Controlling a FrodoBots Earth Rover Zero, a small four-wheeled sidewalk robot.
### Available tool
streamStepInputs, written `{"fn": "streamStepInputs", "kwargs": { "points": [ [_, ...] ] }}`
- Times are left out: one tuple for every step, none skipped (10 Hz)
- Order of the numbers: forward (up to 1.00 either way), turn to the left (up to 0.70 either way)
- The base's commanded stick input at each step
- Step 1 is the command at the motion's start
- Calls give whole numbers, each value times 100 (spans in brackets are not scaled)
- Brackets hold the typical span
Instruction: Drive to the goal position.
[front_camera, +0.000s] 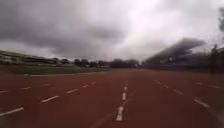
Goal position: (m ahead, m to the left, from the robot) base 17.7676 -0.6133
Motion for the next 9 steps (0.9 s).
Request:
{"fn": "streamStepInputs", "kwargs": {
  "points": [
    [70,0],
    [70,0],
    [70,0],
    [70,0],
    [70,0],
    [70,0],
    [70,0],
    [70,0],
    [70,10]
  ]
}}
